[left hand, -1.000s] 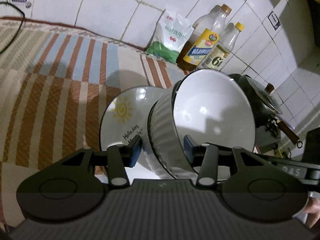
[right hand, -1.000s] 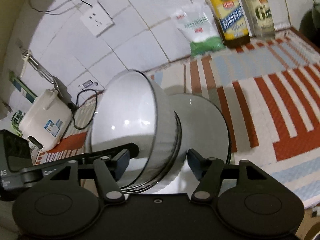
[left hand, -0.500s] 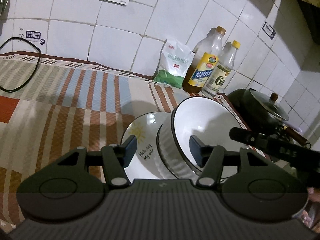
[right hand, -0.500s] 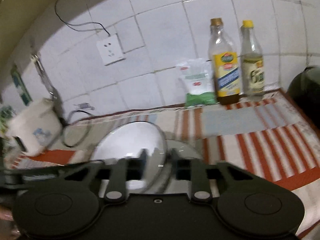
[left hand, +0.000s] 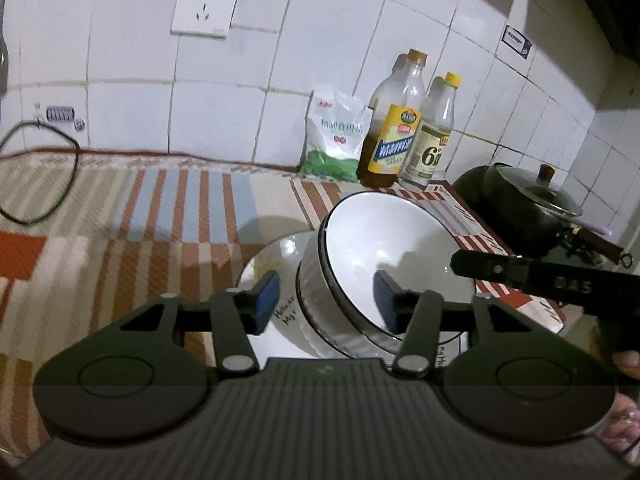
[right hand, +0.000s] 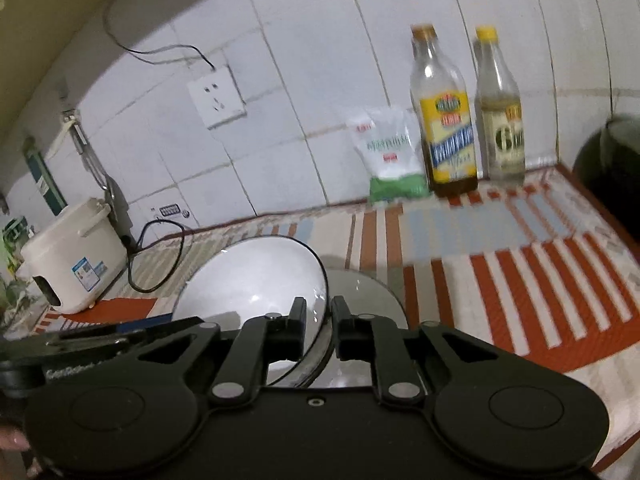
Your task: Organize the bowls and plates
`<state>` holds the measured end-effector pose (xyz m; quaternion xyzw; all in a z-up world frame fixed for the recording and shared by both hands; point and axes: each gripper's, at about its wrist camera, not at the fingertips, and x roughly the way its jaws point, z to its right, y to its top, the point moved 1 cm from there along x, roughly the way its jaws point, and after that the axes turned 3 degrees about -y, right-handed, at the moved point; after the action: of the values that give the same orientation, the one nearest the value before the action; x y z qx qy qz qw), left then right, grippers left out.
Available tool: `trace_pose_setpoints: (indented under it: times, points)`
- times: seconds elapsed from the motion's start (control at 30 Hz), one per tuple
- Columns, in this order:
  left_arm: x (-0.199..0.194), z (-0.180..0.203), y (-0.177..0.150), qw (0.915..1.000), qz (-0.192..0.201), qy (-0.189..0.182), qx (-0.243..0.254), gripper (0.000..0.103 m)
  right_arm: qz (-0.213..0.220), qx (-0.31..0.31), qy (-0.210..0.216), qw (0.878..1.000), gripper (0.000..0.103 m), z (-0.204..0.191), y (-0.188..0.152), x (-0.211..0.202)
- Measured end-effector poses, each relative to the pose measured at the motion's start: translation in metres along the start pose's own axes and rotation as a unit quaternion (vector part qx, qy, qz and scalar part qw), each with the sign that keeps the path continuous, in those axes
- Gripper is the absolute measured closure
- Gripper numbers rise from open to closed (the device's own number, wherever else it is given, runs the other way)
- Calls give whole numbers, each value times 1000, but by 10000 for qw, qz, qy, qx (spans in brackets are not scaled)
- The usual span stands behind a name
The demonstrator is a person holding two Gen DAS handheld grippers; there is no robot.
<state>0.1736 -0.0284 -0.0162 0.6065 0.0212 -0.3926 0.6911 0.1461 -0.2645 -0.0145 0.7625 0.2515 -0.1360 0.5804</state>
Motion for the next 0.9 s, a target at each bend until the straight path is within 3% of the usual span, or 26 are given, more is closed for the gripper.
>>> trace_pose_setpoints:
  times: [0.03,0.13,0.27,0.37,0.7,0.77,0.9]
  points:
    - [-3,2,0,10000,11,12,49,44,60,-56,57,9999,70,-2,0,-6]
    - [-13,6,0,9999,19,16,100,36,183,-331,-14,9993,66,-12,-2,-21]
    - [-33,11,-5,9993,137,159,306,27,376,-804,-259,9957,47,-26,-9,-42]
    - [-51,16,-10,9976,274,370,524,24,500,-1046,-409,9924,42,-35,-16,-58]
    - [-115,36,-27,9928,629,678,760,7,796,-1260,-665,9866,27,-55,-37,-113]
    - [-126,40,-30,9918,708,723,787,2,863,-1283,-706,9855,10,-60,-43,-124]
    - [-146,48,-41,9896,799,924,757,0,1019,-1307,-904,9820,3,-69,-57,-143]
